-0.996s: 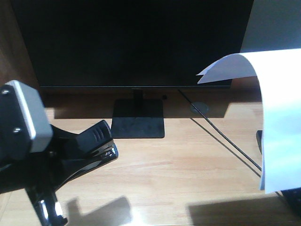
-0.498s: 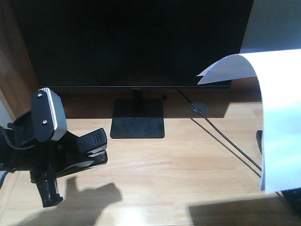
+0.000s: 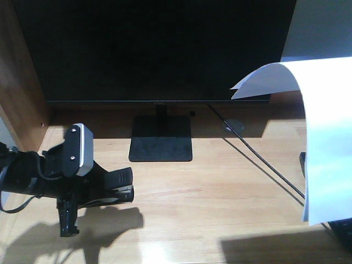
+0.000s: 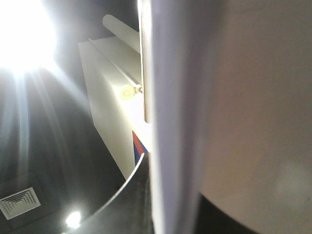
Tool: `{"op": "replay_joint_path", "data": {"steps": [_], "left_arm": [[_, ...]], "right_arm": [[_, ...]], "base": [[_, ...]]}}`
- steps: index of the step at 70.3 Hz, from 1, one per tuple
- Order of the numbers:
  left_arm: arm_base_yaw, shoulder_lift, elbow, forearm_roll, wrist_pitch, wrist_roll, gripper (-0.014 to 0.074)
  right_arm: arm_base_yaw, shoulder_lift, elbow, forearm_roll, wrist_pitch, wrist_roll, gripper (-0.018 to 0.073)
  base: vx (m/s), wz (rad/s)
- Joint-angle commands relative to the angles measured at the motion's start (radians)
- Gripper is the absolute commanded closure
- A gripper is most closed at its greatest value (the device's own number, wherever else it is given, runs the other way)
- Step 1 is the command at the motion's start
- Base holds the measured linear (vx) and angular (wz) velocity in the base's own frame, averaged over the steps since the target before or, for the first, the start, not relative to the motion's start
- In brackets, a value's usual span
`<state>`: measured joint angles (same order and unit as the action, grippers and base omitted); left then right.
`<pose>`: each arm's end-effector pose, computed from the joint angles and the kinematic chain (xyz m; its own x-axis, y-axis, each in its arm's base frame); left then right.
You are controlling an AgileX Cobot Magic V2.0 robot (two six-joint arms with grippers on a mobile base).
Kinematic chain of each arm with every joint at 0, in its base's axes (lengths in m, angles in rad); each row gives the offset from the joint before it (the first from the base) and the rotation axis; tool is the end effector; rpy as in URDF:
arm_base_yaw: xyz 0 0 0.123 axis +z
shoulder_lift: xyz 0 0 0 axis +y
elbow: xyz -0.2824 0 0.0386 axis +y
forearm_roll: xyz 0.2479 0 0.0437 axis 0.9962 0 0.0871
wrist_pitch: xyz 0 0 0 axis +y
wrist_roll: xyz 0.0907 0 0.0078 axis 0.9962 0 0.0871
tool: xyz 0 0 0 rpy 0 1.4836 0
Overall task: Grab stapler and paper to desk for stapling
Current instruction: 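Lower the black stapler toward the desktop with the left gripper, then set the stapler down on the desk in front of the monitor stand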
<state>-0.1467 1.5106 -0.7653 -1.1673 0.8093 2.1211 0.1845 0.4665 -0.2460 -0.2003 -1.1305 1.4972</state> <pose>0.2554 -0.0991 0.2123 0.0051 0.6730 -0.7396 0.9626 0.1970 0.1859 0.0618 0.0282 0.3477 -0.1433 0.9611 -0.2360 -0.8552 -0.0003 0.5183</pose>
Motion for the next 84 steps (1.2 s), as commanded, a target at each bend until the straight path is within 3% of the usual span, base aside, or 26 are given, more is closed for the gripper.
{"op": "replay_joint_path", "data": {"steps": [1, 14, 47, 84], "left_arm": [[0.001, 0.033, -0.048, -0.082, 0.046, 0.024, 0.0603], [-0.01, 0.141, -0.114, -0.082, 0.104, 0.024, 0.0603], [-0.099, 0.357, -0.245, -0.082, 0.09, 0.024, 0.0603], [-0.112, 0.417, -0.247, -0.081, 0.056, 0.024, 0.057]], "right_arm": [[-0.005, 0.006, -0.029, 0.002, -0.041, -0.007, 0.0565], [-0.005, 0.006, -0.029, 0.002, -0.041, -0.007, 0.0565], [-0.005, 0.006, -0.029, 0.002, -0.041, -0.007, 0.0565], [-0.005, 0.006, -0.029, 0.003, -0.041, -0.007, 0.0565]], "base": [[0.0, 0.0], [0.0, 0.0], [0.0, 0.0], [0.0, 0.0]]}}
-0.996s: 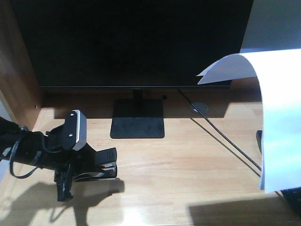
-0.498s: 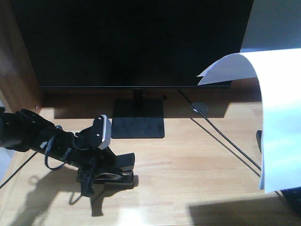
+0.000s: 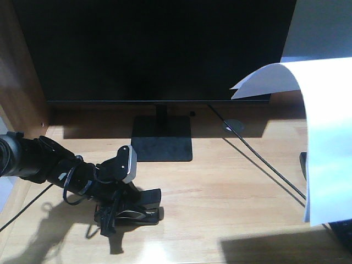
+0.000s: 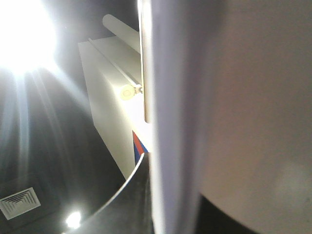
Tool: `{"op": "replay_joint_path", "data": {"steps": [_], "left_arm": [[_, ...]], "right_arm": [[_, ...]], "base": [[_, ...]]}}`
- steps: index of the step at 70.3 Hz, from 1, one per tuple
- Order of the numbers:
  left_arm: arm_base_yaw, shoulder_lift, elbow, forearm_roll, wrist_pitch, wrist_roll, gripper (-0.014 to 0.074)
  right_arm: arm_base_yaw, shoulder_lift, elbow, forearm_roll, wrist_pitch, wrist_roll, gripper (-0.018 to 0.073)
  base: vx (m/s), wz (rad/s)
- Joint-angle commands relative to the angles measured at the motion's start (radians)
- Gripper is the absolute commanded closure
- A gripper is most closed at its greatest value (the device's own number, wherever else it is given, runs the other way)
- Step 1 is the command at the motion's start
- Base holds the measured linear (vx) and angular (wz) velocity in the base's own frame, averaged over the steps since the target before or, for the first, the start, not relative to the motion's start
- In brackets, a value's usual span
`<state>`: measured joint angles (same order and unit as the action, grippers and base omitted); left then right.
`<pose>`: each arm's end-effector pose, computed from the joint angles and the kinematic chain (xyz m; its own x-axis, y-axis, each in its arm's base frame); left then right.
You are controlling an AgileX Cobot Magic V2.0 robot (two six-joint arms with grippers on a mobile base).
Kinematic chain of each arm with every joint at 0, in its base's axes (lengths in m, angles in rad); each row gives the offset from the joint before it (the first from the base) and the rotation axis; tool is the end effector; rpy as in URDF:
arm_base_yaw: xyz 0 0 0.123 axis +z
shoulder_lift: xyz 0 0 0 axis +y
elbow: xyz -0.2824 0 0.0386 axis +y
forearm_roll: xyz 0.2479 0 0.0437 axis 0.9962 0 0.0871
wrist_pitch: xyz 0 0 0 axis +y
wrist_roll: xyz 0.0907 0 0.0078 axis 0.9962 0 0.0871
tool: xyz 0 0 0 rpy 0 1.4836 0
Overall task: Grab stapler and paper to desk for stapling
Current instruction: 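Set the stapler down on the desk in front of the monitor stand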
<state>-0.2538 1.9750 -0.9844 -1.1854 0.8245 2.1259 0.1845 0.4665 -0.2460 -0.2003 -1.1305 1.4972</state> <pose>0.3111 -0.1448 0.1200 -0.1012 0.6988 -0.7081 0.9945 0.0897 -0.0535 0.0618 0.0282 0.3477 -0.1433 0.9611 -0.2360 -0.8552 -0.0003 0.5183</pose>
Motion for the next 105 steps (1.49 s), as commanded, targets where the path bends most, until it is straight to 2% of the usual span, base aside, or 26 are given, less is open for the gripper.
{"op": "replay_joint_path", "data": {"steps": [1, 11, 22, 29, 43, 51, 77, 97, 105], "left_arm": [[-0.005, -0.047, -0.027, -0.062, 0.041, 0.02, 0.0565], [-0.005, -0.047, -0.027, -0.062, 0.048, 0.019, 0.0501], [-0.005, -0.047, -0.027, -0.062, 0.048, 0.011, 0.037], [-0.005, -0.047, -0.027, -0.063, 0.047, 0.003, 0.0248], [-0.005, -0.047, -0.027, -0.063, 0.016, -0.114, -0.0032], [-0.005, -0.048, -0.027, -0.063, -0.008, -0.161, -0.0138], [-0.005, -0.106, -0.027, -0.056, 0.002, -0.174, -0.0073], [-0.004, -0.236, -0.027, -0.032, -0.002, -0.174, 0.0079], [-0.004, -0.283, -0.027, -0.026, -0.002, -0.217, 0.0157]], "right_arm": [[-0.005, 0.006, -0.029, 0.003, -0.041, -0.007, 0.0565], [-0.005, 0.006, -0.029, 0.003, -0.041, -0.007, 0.0565], [-0.005, 0.006, -0.029, 0.003, -0.041, -0.007, 0.0565], [-0.005, 0.006, -0.029, 0.003, -0.041, -0.007, 0.0565], [-0.005, 0.006, -0.029, 0.003, -0.041, -0.007, 0.0565], [-0.005, 0.006, -0.029, 0.003, -0.041, -0.007, 0.0565], [-0.005, 0.006, -0.029, 0.003, -0.041, -0.007, 0.0565], [-0.005, 0.006, -0.029, 0.003, -0.041, -0.007, 0.0565], [-0.005, 0.006, -0.029, 0.003, -0.041, -0.007, 0.0565]], "base": [[0.0, 0.0], [0.0, 0.0], [0.0, 0.0], [0.0, 0.0], [0.0, 0.0], [0.0, 0.0], [0.0, 0.0], [0.0, 0.0], [0.0, 0.0]]}}
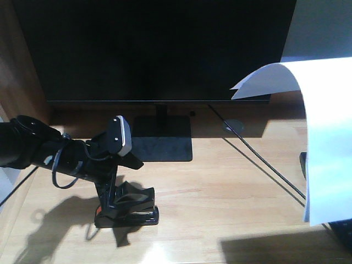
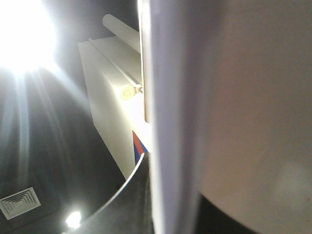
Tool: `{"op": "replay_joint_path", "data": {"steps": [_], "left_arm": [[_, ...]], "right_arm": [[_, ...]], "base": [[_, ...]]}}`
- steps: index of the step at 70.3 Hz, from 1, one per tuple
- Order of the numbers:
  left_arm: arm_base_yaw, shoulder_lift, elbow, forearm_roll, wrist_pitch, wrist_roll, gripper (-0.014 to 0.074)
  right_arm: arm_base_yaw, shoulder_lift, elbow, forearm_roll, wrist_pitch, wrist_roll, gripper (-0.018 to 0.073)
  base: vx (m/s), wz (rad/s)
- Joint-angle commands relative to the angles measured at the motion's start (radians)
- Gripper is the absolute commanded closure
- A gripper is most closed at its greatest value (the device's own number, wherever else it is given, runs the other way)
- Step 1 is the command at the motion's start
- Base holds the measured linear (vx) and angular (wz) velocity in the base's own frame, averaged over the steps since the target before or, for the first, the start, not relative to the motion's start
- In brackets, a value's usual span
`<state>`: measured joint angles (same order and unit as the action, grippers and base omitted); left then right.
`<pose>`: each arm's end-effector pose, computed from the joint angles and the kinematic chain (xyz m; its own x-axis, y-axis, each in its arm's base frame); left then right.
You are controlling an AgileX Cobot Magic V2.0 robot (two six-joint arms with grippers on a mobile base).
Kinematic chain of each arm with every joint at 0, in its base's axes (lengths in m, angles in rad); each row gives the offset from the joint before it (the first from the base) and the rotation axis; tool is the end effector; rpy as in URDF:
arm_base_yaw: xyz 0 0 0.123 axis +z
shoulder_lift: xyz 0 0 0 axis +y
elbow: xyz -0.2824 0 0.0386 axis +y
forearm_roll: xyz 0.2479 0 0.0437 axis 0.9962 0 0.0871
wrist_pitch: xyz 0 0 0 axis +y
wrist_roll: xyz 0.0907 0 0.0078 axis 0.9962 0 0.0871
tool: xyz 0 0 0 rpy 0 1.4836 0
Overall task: Grab stapler and paper to desk for stapling
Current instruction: 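Set the stapler down on the desk in front of the monitor stand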
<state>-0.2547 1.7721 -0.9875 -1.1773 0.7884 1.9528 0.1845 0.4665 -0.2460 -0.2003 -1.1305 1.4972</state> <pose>0.3080 -0.1419 0.1876 -0.1231 0.6505 -0.7495 0.9743 0.2230 0.0335 0.0618 0.0282 0.3477 -0.1433 0.9611 -0.2360 -0.8552 -0.0003 0.5183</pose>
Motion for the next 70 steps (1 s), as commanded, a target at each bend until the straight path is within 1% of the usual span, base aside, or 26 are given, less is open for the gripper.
{"op": "replay_joint_path", "data": {"steps": [1, 10, 18, 27, 34, 36, 48, 54, 70], "left_arm": [[-0.004, -0.086, -0.024, -0.034, 0.034, -0.048, 0.0169], [-0.004, -0.123, -0.024, -0.034, 0.036, -0.106, 0.0267], [-0.004, -0.137, -0.024, -0.029, 0.057, -0.129, 0.0365], [-0.004, -0.138, -0.024, -0.011, 0.086, -0.129, 0.0484], [-0.004, -0.138, -0.024, 0.009, 0.088, -0.129, 0.0589], [-0.004, -0.138, -0.024, 0.009, 0.088, -0.129, 0.0605], [-0.004, -0.138, -0.024, 0.007, 0.08, -0.133, 0.0604], [-0.004, -0.136, -0.024, 0.007, 0.061, -0.157, 0.0604], [-0.013, -0.09, -0.024, 0.008, 0.035, -0.153, 0.0604]], "right_arm": [[-0.005, 0.006, -0.029, 0.003, -0.041, -0.007, 0.0565], [-0.005, 0.006, -0.029, 0.003, -0.041, -0.007, 0.0565], [-0.005, 0.006, -0.029, 0.003, -0.041, -0.007, 0.0565], [-0.005, 0.006, -0.029, 0.003, -0.041, -0.007, 0.0565], [-0.005, 0.006, -0.029, 0.003, -0.041, -0.007, 0.0565], [-0.005, 0.006, -0.029, 0.003, -0.041, -0.007, 0.0565], [-0.005, 0.006, -0.029, 0.003, -0.041, -0.007, 0.0565], [-0.005, 0.006, -0.029, 0.003, -0.041, -0.007, 0.0565], [-0.005, 0.006, -0.029, 0.003, -0.042, -0.007, 0.0565]], "base": [[0.0, 0.0], [0.0, 0.0], [0.0, 0.0], [0.0, 0.0], [0.0, 0.0], [0.0, 0.0], [0.0, 0.0], [0.0, 0.0], [0.0, 0.0]]}}
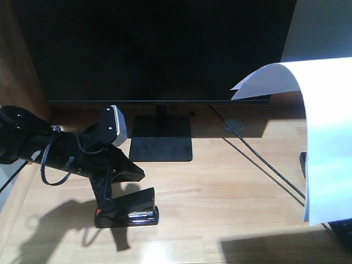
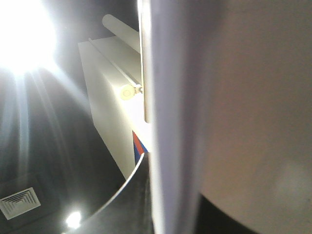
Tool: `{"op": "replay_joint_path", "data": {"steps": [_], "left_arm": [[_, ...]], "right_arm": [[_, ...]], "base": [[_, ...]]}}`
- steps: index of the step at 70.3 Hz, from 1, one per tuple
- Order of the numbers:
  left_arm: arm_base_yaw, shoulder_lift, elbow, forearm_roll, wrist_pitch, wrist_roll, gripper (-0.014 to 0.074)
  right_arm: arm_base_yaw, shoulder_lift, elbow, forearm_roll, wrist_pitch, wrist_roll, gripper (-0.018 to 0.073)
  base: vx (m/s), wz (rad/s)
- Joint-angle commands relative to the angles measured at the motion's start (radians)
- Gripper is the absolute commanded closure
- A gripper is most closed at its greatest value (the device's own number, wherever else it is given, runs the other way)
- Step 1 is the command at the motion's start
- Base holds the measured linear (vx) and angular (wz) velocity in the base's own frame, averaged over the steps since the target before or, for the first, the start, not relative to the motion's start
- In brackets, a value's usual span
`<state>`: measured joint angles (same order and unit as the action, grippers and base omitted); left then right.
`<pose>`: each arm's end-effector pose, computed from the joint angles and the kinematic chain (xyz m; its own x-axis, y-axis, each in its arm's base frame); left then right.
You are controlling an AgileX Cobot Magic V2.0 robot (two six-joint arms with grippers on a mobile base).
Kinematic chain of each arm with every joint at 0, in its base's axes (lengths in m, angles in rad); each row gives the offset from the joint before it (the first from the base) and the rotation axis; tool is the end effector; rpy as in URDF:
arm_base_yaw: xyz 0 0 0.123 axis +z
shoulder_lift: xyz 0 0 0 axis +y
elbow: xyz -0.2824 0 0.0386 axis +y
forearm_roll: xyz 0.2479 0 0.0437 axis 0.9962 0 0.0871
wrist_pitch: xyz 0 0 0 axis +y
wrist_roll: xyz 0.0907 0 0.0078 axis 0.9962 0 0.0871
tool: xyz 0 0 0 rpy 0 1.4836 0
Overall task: Grab stapler and paper to desk for stapling
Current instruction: 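Set the stapler down on the desk in front of the monitor stand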
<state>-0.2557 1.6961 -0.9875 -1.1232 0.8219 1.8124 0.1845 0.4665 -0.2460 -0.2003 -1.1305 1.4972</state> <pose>0.2980 -0.1401 0.2107 -0.1720 0.6311 -0.7564 0.9666 0.2562 -0.0060 0.0618 0.0282 0.3477 -0.1433 0.9611 -0.2360 -0.8552 -0.0003 0.5183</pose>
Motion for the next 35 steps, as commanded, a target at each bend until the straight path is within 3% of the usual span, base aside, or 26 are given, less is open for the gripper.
{"op": "replay_joint_path", "data": {"steps": [1, 35], "left_arm": [[-0.013, -0.009, -0.024, -0.046, 0.001, -0.013, 0.0604], [-0.027, 0.08, -0.024, -0.044, -0.002, -0.013, 0.0603]], "right_arm": [[-0.005, 0.006, -0.029, 0.003, -0.042, -0.007, 0.0565], [-0.005, 0.006, -0.029, 0.002, -0.042, -0.007, 0.0565]], "base": [[0.0, 0.0], [0.0, 0.0]]}}
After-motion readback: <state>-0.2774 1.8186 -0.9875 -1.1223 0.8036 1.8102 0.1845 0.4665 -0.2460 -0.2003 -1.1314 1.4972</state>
